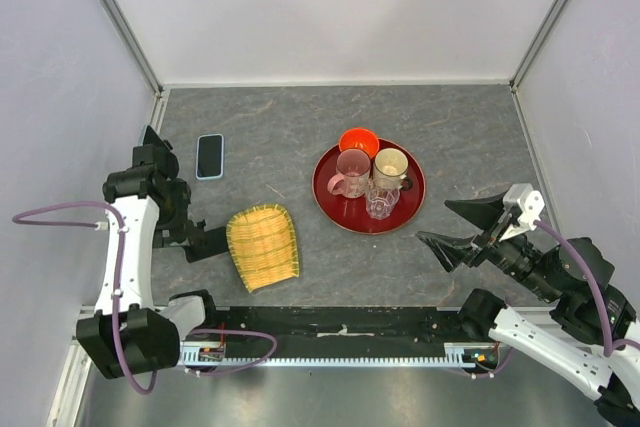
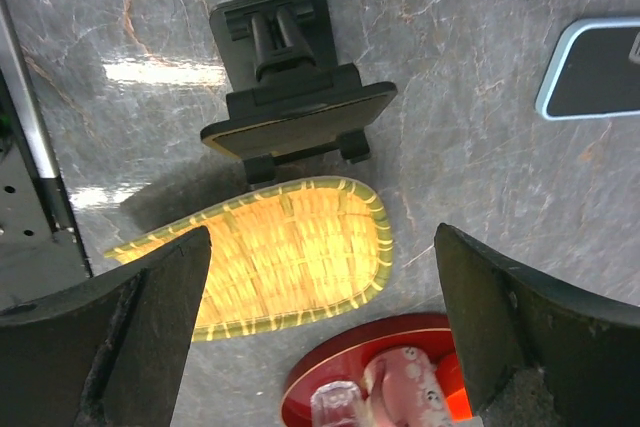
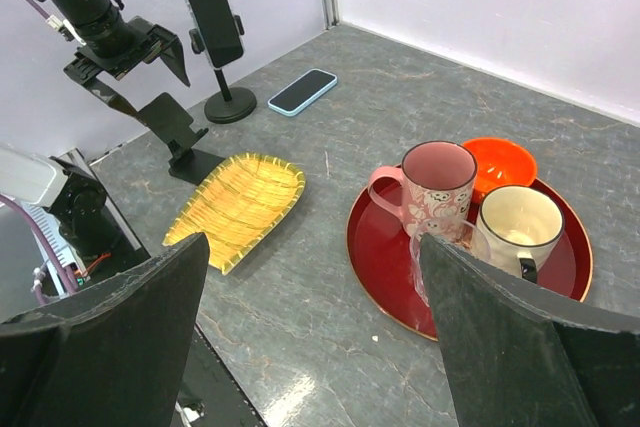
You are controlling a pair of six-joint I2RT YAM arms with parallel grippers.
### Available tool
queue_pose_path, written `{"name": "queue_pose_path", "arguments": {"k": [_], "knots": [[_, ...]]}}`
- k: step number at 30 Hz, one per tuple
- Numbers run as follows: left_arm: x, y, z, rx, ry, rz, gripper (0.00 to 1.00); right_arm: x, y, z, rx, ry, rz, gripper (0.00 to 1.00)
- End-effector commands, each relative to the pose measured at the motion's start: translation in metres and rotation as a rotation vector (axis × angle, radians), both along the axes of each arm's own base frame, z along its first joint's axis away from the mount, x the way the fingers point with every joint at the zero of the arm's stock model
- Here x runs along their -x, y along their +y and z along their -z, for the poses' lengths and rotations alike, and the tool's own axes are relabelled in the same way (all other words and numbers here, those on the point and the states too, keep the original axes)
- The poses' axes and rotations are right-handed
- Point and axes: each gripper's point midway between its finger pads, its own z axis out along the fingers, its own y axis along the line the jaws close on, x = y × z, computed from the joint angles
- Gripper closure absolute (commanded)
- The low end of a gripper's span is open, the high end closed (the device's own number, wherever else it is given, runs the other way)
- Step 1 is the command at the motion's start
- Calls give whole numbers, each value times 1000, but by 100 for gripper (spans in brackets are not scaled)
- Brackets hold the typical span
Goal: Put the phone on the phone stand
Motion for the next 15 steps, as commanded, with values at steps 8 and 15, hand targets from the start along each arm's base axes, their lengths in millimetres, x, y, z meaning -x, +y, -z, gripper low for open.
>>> {"name": "queue_pose_path", "arguments": {"k": [8,15], "knots": [[41,15,15,-69,249,-177,2,-1,-6,-7,-16,-32,22,7],[43,27,20,-129,292,-200,2,-2,-8,-7,-17,-36,34,7]]}}
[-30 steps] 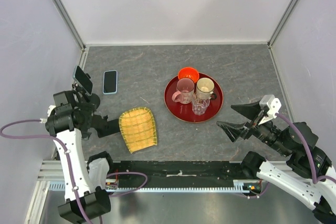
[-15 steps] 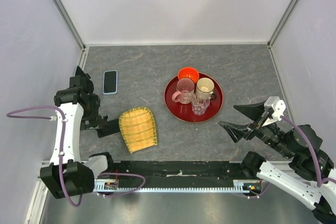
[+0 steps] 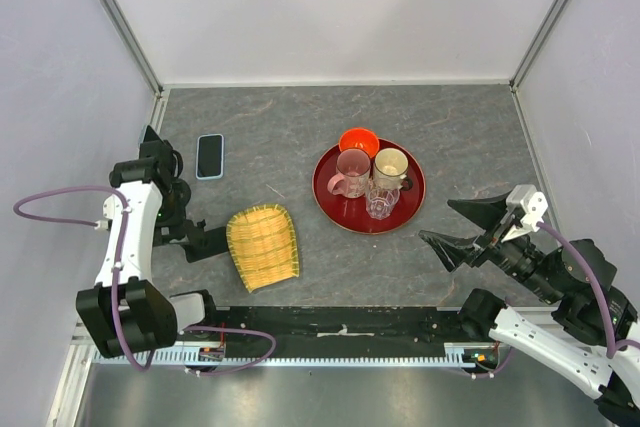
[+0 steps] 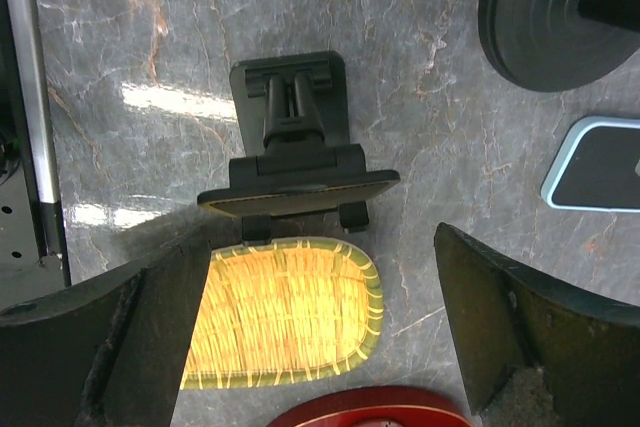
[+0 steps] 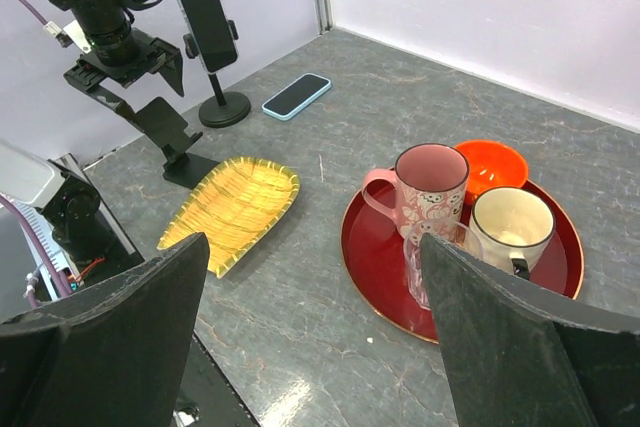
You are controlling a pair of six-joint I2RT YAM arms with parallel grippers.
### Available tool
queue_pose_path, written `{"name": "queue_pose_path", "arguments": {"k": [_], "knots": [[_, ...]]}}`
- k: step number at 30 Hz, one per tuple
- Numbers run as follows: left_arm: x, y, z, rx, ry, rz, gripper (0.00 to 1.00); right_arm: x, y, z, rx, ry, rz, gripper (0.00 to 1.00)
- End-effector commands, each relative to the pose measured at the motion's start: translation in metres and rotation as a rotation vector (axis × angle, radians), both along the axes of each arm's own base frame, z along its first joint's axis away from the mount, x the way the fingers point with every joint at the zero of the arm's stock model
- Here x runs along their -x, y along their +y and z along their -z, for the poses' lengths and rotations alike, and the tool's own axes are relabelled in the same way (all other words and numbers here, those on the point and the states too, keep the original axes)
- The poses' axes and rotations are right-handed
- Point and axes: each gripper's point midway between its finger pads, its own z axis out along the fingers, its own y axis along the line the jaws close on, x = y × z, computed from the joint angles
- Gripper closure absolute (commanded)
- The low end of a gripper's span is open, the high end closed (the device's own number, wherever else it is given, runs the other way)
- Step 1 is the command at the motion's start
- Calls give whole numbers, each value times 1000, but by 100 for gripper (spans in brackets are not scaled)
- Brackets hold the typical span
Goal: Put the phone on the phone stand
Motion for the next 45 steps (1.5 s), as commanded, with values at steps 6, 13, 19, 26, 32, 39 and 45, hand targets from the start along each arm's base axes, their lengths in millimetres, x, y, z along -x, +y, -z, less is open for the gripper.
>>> {"name": "queue_pose_path", "arguments": {"k": [6,13,19,26,32,39,45], "knots": [[51,14,9,-83,259,-82,2,-1,-5,-6,-11,-28,21,7],[53,19,12,-113,283,-82,5,-2,-4,-5,-9,-26,21,7],[56,23,15,-132,312,-78,15,-2,-6,-6,-10,-31,27,7],[57,32,7,-190,298,-59,50,-2,-7,-5,-11,-30,30,7],[53,46,-4,-268,289,-6,98,-2,-7,-7,-13,-30,30,7],[23,75,-32,-451,169,111,98,-3,-7,-5,-6,-23,36,7],[5,90,-34,-491,168,251,98,-6,-6,-2,-1,-15,45,7]]}}
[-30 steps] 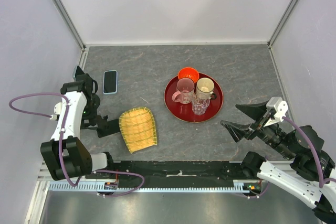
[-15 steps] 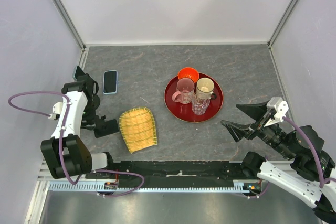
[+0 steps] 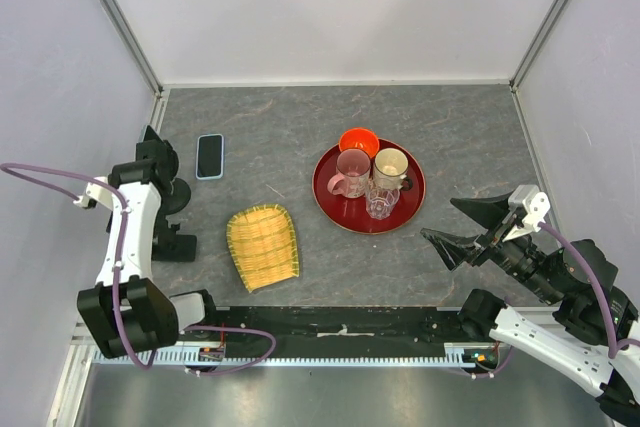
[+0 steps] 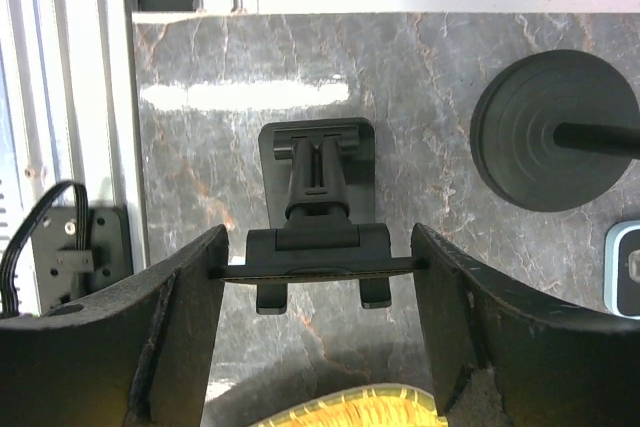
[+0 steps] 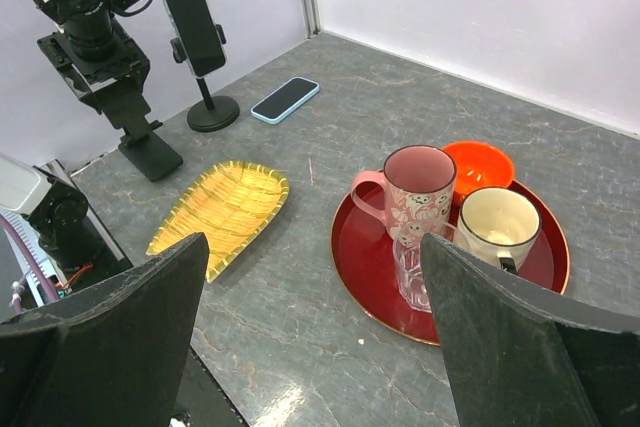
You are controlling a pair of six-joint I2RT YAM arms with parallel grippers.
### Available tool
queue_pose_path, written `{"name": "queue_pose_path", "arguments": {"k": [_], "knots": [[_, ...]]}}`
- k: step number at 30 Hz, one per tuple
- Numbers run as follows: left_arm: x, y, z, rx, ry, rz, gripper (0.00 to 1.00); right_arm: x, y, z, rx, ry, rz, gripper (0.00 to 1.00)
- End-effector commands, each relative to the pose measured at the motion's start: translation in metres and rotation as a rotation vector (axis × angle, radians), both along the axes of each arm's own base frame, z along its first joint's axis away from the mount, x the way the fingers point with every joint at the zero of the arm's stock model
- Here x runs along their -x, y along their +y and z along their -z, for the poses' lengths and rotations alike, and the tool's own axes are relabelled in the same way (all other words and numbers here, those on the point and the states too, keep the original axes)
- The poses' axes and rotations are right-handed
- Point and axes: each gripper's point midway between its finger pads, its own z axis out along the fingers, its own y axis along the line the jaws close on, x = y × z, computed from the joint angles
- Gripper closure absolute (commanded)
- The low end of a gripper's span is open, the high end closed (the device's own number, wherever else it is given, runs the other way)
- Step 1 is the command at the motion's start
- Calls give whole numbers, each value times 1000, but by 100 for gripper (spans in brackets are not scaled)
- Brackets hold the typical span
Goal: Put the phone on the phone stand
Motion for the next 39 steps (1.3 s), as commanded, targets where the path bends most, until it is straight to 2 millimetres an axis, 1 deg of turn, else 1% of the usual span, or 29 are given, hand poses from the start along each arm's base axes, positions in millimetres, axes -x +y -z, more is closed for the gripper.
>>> {"name": "queue_pose_path", "arguments": {"k": [1,3,4,6,7,8,13,14,16,18,21,28,29,30,31,32,33,34,35,36,37,39], "knots": [[-19,28,-21,-119,-17,92,98,-2,-1,-1,-2,-4,14,7],[-20,34,-21,-126,-13,97,98,-3,-2,0,1,-3,21,7],[-25,36,-20,-120,-29,100,98,-4,-2,1,4,-1,22,7],[-25,41,-18,-105,-28,90,98,-4,-2,1,5,0,25,7],[-28,41,-16,-94,-27,101,98,-5,-1,2,10,4,25,7],[-32,46,-16,-100,-41,98,98,-6,0,3,11,5,25,7],[-34,57,-9,-81,-50,75,98,-7,0,4,17,8,31,7],[-39,60,-8,-85,-67,79,98,-7,0,4,17,10,33,7],[-42,61,-2,-52,-76,104,98,-8,1,5,22,11,34,7],[-51,64,1,-43,-91,139,98,-8,2,6,25,15,31,7],[-56,66,6,-24,-80,163,98,-10,3,7,28,18,33,7],[-56,72,19,19,-70,184,98,-12,7,8,29,27,31,7],[-56,73,20,22,-68,182,95,-11,7,8,29,27,28,7],[-55,74,21,29,-67,177,89,-11,7,8,27,29,29,7],[-53,76,22,33,-63,170,70,-11,7,7,26,28,28,7],[-53,76,23,34,-58,173,57,-11,8,7,26,28,26,7],[-51,78,23,29,-49,170,48,-11,8,7,25,33,26,7],[-50,79,25,33,-34,166,34,-11,8,7,23,36,29,7],[-49,78,25,35,-23,174,25,-11,8,6,22,35,26,7],[-49,80,24,32,-22,171,13,-11,8,6,19,37,27,7],[-50,80,22,32,-22,175,8,-11,8,6,14,40,28,7],[-49,77,20,41,-21,185,6,-10,9,6,14,44,24,7]]}}
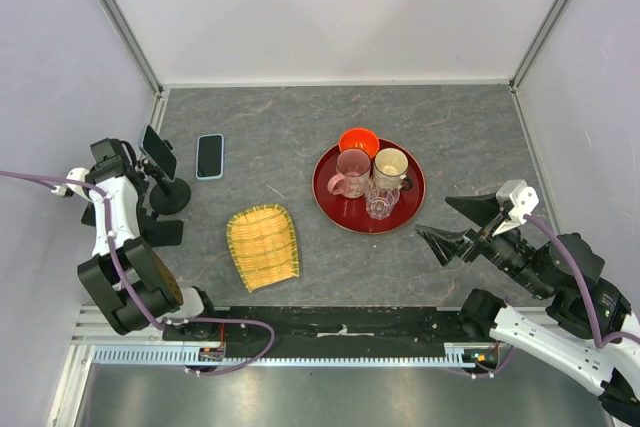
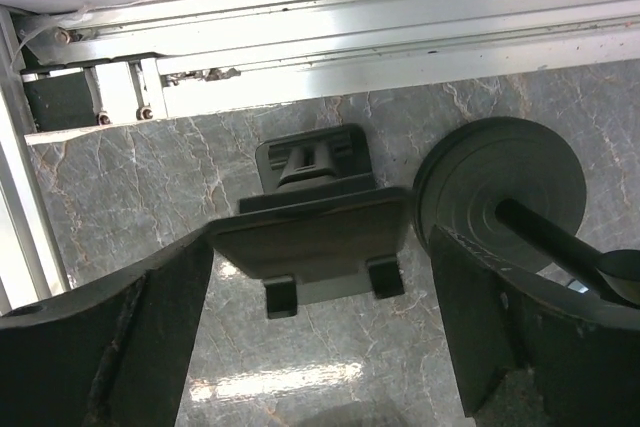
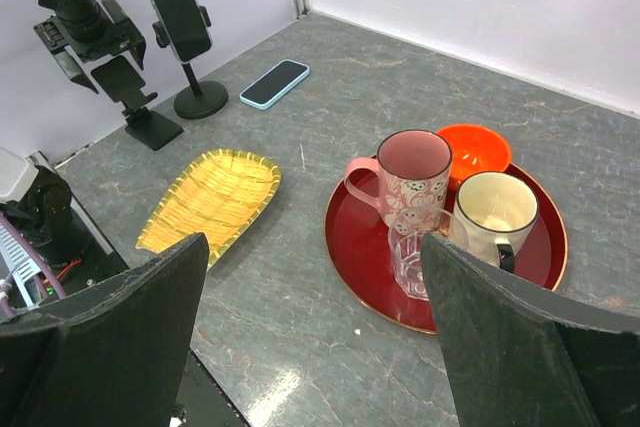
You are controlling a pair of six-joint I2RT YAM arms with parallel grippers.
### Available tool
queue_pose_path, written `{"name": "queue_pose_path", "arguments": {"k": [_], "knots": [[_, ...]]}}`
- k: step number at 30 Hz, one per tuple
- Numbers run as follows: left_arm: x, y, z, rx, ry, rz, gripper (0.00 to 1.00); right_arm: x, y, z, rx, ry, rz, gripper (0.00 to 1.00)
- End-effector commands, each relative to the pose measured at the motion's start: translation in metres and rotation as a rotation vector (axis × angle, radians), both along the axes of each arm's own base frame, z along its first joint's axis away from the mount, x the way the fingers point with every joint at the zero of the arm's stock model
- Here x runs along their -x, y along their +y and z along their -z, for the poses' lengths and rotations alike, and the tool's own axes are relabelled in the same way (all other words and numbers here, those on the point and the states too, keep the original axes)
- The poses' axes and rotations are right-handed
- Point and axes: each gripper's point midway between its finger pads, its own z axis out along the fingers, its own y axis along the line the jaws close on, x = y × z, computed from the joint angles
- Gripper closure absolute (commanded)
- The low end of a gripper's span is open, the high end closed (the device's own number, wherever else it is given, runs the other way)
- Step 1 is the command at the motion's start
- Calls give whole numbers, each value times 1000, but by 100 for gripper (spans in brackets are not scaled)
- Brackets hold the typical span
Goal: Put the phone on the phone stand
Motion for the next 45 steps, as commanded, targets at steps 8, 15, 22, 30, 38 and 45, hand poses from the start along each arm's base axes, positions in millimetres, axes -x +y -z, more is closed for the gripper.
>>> {"name": "queue_pose_path", "arguments": {"k": [8,15,22,30,38,45], "knots": [[6,-16,-40,2,-80,88,3,0,3,-8,-30,20,-2,7],[14,-38,-98,-73,-265,177,5,-1,2,-11,-30,41,9,7],[-33,-112,-144,-42,-509,530,25,-3,6,-15,-29,73,14,7],[-100,-252,-163,-200,-387,1063,24,-9,11,-22,-71,119,39,7],[-184,-280,-82,-272,55,1401,7,-13,11,-30,-85,132,60,7],[-242,-215,-23,-108,158,1527,1,-15,8,-34,-64,124,80,7]]}}
